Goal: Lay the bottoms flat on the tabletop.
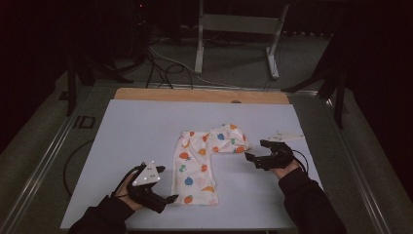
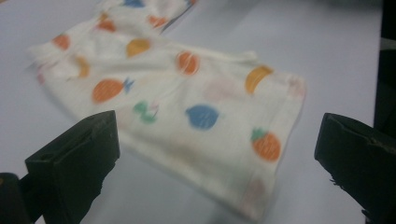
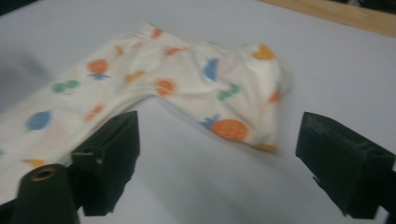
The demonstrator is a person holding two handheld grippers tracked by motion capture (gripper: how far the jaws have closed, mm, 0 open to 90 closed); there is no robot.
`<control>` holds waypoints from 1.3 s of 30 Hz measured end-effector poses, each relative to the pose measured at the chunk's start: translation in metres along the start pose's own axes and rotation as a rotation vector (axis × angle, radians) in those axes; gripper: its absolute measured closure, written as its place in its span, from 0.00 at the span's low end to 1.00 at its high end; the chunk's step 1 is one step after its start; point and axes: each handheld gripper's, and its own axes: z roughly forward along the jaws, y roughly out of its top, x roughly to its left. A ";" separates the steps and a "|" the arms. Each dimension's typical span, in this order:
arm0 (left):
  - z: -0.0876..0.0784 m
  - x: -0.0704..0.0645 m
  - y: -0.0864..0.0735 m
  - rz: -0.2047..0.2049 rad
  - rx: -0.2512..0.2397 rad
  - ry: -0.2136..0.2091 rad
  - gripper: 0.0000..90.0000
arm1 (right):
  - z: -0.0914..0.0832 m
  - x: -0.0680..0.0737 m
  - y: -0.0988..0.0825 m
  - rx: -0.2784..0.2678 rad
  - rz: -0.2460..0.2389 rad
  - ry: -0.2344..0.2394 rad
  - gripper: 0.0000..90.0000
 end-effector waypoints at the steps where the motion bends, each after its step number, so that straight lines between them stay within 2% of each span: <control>1: -0.007 0.001 -0.008 -0.017 -0.014 0.023 0.01 | 0.002 -0.006 0.000 0.008 0.023 0.001 0.16; 2: -0.007 0.001 -0.008 -0.017 -0.014 0.023 0.01 | 0.002 -0.006 0.000 0.008 0.023 0.001 0.16; 3: -0.012 0.002 -0.015 -0.039 -0.023 0.039 0.01 | 0.006 -0.018 -0.002 0.007 0.070 -0.008 0.23; 6: -0.016 0.001 -0.020 -0.056 -0.031 0.048 0.01 | 0.012 -0.022 -0.005 0.038 0.073 -0.018 0.25; 7: -0.018 0.001 -0.023 -0.063 -0.040 0.066 0.01 | 0.016 -0.023 -0.007 0.053 0.070 -0.024 0.29; 10: -0.020 0.003 -0.027 -0.080 -0.050 0.075 0.01 | 0.030 -0.029 -0.014 0.104 0.093 -0.044 0.36; 12: -0.020 0.005 -0.029 -0.089 -0.055 0.078 0.01 | 0.039 -0.032 -0.017 0.130 0.109 -0.035 0.40; 15: -0.017 0.005 -0.031 -0.084 -0.043 0.075 0.01 | 0.051 -0.035 -0.018 0.154 0.130 -0.034 0.45; 17: -0.014 0.005 -0.033 -0.082 -0.034 0.076 0.01 | 0.059 -0.036 -0.019 0.178 0.123 -0.072 0.50; 19: -0.014 0.006 -0.033 -0.086 -0.034 0.076 0.01 | 0.062 -0.036 -0.019 0.181 0.127 -0.073 0.54; 20: -0.014 0.006 -0.033 -0.090 -0.038 0.075 0.01 | 0.067 -0.035 -0.017 0.175 0.125 -0.098 0.73; 21: -0.014 0.006 -0.034 -0.093 -0.040 0.074 0.01 | 0.068 -0.034 -0.016 0.166 0.130 -0.098 0.80; 22: -0.014 0.006 -0.034 -0.093 -0.040 0.074 0.01 | 0.068 -0.034 -0.016 0.166 0.130 -0.098 0.80; 23: -0.014 0.006 -0.034 -0.093 -0.040 0.078 0.01 | 0.069 -0.033 -0.013 0.157 0.122 -0.113 0.94; 25: -0.014 0.006 -0.034 -0.092 -0.038 0.077 0.01 | 0.069 -0.031 -0.009 0.155 0.125 -0.102 0.96; 27: -0.014 0.006 -0.034 -0.095 -0.041 0.081 0.01 | 0.067 -0.026 -0.003 0.138 0.100 -0.109 0.97; 30: -0.014 0.007 -0.034 -0.097 -0.043 0.083 0.01 | 0.064 -0.022 0.003 0.105 0.092 -0.083 0.97; 32: -0.014 0.007 -0.034 -0.096 -0.043 0.085 0.01 | 0.061 -0.012 0.015 0.080 0.059 -0.056 0.97; 39: -0.014 0.008 -0.033 -0.101 -0.047 0.085 0.01 | 0.064 0.021 0.039 0.064 -0.023 0.055 0.97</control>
